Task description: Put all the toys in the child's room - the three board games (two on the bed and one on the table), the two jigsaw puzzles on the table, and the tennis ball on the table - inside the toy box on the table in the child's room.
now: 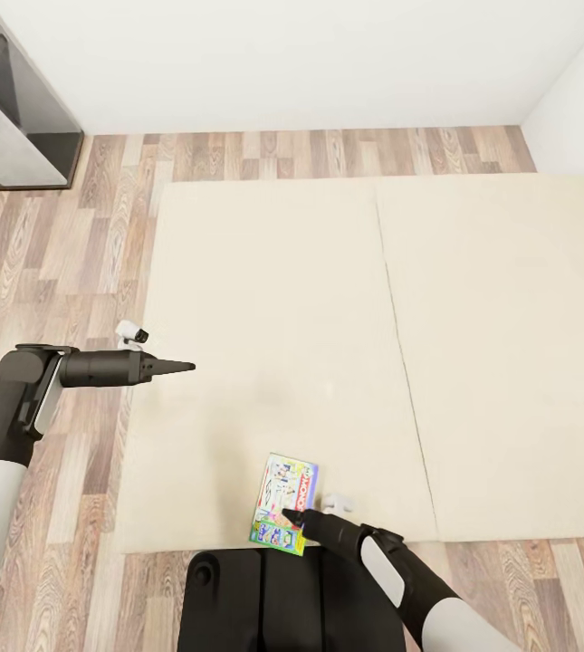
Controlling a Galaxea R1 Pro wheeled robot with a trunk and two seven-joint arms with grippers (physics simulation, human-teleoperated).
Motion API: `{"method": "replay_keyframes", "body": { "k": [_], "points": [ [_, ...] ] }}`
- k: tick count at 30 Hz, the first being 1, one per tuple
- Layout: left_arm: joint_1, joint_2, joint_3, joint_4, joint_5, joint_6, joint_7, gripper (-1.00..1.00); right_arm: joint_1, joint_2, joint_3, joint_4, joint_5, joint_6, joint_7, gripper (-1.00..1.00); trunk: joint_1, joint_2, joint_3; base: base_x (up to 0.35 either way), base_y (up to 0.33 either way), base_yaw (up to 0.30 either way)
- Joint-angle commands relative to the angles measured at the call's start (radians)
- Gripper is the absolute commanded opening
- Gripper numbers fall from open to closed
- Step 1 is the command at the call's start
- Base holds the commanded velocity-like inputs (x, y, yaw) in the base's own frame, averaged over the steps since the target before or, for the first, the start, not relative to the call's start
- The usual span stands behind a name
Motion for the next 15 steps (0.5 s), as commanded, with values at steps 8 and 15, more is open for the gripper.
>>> {"method": "replay_keyframes", "body": {
  "k": [8, 15],
  "points": [
    [0.000, 0.000, 0.000, 0.000, 0.000, 0.011, -0.003, 1.00, -0.013, -0.005, 0.003, -0.006, -0.006, 0.018, -0.001, 1.00, 0.001, -0.001, -0.001, 0.000, 0.000, 0.000],
    [0.000, 0.000, 0.000, 0.001, -0.001, 0.011, -0.003, 1.00, -0.041, -0.009, 0.002, -0.029, -0.006, 0.025, -0.001, 1.00, 0.001, -0.001, -0.001, 0.000, 0.000, 0.000]
  ]
}}
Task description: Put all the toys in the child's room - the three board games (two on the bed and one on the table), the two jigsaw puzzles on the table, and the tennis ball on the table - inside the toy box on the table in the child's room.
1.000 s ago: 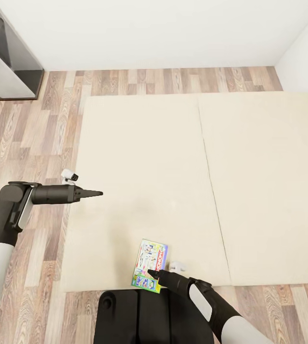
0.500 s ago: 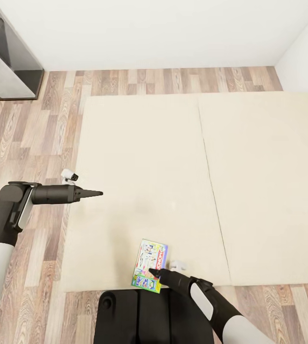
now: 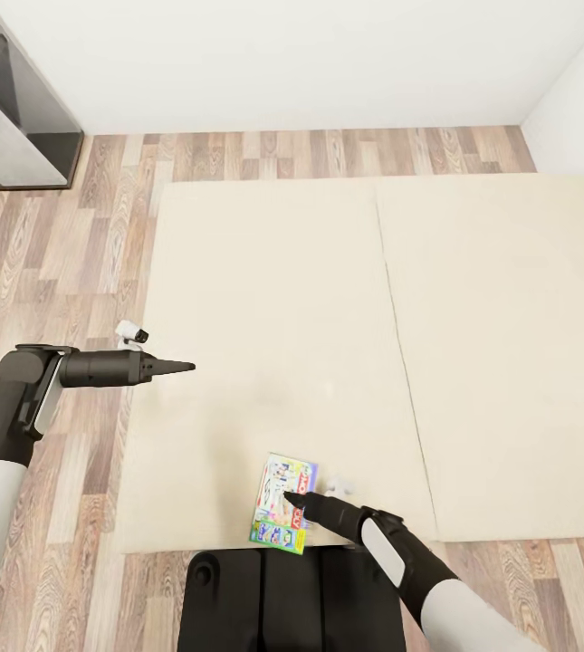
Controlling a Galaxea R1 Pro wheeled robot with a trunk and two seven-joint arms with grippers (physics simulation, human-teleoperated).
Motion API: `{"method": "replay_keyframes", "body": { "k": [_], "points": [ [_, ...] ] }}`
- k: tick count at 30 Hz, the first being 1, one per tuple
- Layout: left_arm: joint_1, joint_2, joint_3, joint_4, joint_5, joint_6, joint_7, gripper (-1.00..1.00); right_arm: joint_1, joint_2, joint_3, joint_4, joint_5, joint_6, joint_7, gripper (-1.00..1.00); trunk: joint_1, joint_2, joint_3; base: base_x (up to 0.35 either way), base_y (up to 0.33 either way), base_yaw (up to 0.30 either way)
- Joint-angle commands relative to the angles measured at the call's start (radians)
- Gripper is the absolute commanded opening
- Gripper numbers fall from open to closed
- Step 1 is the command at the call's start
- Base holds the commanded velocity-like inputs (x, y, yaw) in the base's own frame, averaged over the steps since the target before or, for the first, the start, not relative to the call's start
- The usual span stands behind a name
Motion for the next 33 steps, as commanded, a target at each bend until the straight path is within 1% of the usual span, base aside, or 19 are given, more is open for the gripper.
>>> {"method": "replay_keyframes", "body": {
  "k": [1, 14, 17, 20, 22, 33],
  "points": [
    [0.000, 0.000, 0.000, 0.000, 0.000, 0.011, -0.004, 1.00, -0.002, 0.000, 0.002, -0.002, -0.007, 0.006, -0.001, 1.00, 0.001, -0.001, -0.001, 0.000, 0.000, 0.000],
    [0.000, 0.000, -0.001, 0.000, 0.000, 0.011, -0.004, 1.00, -0.012, -0.003, 0.001, -0.008, -0.007, 0.011, -0.008, 1.00, 0.001, -0.001, -0.001, 0.000, 0.000, 0.000],
    [0.000, 0.000, -0.001, 0.000, 0.000, 0.011, -0.004, 1.00, -0.012, -0.009, 0.001, -0.006, -0.009, 0.009, -0.009, 1.00, 0.001, -0.001, -0.001, 0.000, 0.000, 0.000],
    [0.000, 0.000, -0.001, 0.000, 0.000, 0.011, -0.005, 1.00, -0.012, -0.024, 0.001, -0.007, -0.014, 0.008, -0.009, 1.00, 0.001, -0.001, -0.001, 0.000, 0.000, 0.000],
    [0.000, 0.000, 0.000, 0.000, 0.000, 0.011, -0.005, 1.00, -0.011, -0.030, 0.001, -0.007, -0.015, 0.009, -0.008, 1.00, 0.001, -0.001, -0.001, 0.000, 0.000, 0.000],
    [0.000, 0.000, 0.000, 0.000, 0.000, 0.011, -0.005, 1.00, -0.010, -0.033, 0.001, -0.002, -0.019, 0.007, -0.009, 1.00, 0.001, -0.001, -0.001, 0.000, 0.000, 0.000]
  ]
}}
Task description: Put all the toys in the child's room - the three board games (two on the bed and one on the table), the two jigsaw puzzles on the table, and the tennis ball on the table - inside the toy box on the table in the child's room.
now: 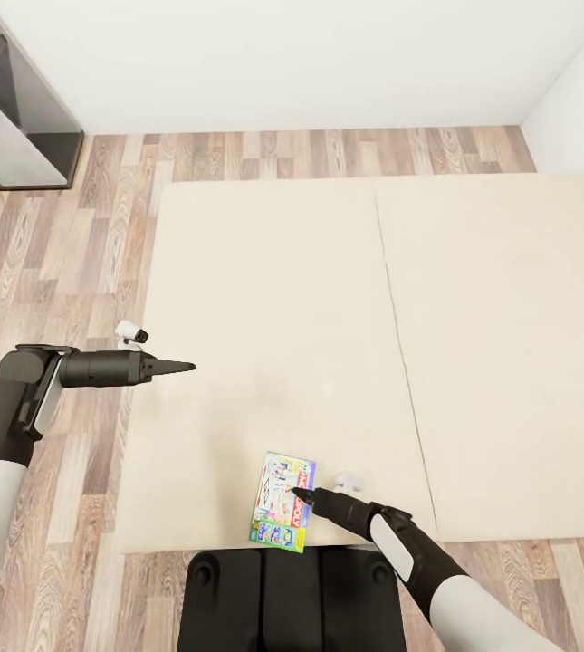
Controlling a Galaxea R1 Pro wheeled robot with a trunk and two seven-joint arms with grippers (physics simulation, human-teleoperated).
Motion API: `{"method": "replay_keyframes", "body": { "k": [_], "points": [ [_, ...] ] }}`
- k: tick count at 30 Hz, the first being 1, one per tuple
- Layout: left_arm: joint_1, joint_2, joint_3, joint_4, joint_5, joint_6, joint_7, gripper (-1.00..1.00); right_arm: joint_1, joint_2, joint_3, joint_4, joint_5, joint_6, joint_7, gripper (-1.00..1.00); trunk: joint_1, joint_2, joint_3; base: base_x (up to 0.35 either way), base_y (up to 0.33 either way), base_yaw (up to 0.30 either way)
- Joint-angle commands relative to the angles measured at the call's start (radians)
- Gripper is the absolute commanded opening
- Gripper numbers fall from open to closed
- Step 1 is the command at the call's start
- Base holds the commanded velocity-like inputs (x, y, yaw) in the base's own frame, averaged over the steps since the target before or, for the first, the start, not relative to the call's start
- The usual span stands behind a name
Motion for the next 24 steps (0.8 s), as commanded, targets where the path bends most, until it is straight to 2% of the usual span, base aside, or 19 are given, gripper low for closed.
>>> {"method": "replay_keyframes", "body": {
  "k": [1, 18, 24],
  "points": [
    [0.000, 0.000, -0.001, 0.000, 0.000, 0.011, -0.004, 1.00, 0.000, 0.000, 0.002, 0.000, -0.008, 0.006, 0.000, 1.00, 0.001, -0.001, -0.001, 0.000, 0.000, 0.000],
    [0.000, 0.000, 0.000, 0.000, 0.000, 0.011, -0.003, 1.00, -0.002, 0.015, 0.002, -0.007, -0.006, 0.010, 0.000, 1.00, 0.001, -0.001, -0.001, 0.000, 0.000, 0.000],
    [0.000, 0.000, -0.001, 0.000, 0.000, 0.011, -0.002, 1.00, -0.003, 0.031, 0.003, -0.009, -0.006, 0.011, 0.001, 1.00, 0.001, -0.001, -0.001, 0.000, 0.000, 0.000]
  ]
}}
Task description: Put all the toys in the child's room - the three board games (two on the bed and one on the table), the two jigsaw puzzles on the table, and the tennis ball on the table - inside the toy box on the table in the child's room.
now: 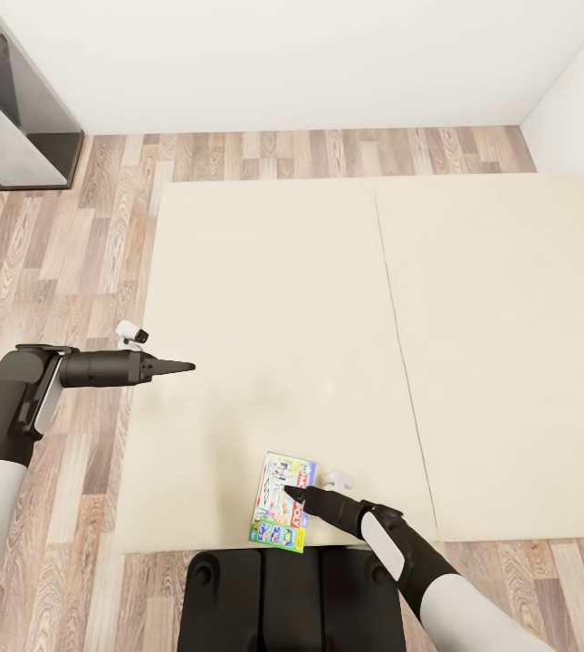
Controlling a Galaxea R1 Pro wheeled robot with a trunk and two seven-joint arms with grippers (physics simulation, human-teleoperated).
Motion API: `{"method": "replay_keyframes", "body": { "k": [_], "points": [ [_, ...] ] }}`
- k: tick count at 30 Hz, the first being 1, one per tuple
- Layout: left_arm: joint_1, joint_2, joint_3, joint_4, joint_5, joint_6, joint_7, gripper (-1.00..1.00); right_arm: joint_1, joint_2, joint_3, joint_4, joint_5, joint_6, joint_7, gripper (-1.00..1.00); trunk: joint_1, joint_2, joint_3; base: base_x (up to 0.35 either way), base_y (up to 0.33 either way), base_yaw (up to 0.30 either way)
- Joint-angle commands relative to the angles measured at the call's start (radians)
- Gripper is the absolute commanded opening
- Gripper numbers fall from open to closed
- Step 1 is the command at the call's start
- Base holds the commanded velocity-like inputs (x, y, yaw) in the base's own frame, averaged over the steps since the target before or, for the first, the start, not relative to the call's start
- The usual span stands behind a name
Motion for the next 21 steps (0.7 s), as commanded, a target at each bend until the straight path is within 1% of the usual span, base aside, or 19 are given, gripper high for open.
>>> {"method": "replay_keyframes", "body": {
  "k": [1, 11, 16, 21],
  "points": [
    [0.000, 0.000, 0.000, 0.000, 0.000, 0.011, -0.004, 1.00, 0.000, 0.000, 0.002, -0.001, -0.007, 0.005, 0.000, 1.00, 0.001, -0.001, -0.001, 0.000, 0.000, 0.000],
    [0.000, 0.000, 0.000, 0.000, 0.000, 0.011, -0.005, 1.00, -0.001, 0.003, 0.002, 0.000, -0.005, 0.001, 0.009, 1.00, 0.001, -0.001, -0.001, 0.000, 0.000, 0.000],
    [0.000, 0.000, 0.000, 0.000, 0.000, 0.011, -0.005, 1.00, -0.001, -0.004, 0.002, 0.001, -0.007, 0.000, 0.011, 1.00, 0.001, -0.001, -0.001, 0.000, 0.000, 0.000],
    [0.000, 0.000, 0.000, 0.000, 0.000, 0.011, -0.004, 1.00, 0.000, -0.005, 0.001, 0.001, -0.007, -0.004, 0.012, 1.00, 0.001, -0.001, -0.001, 0.000, 0.000, 0.000]
  ]
}}
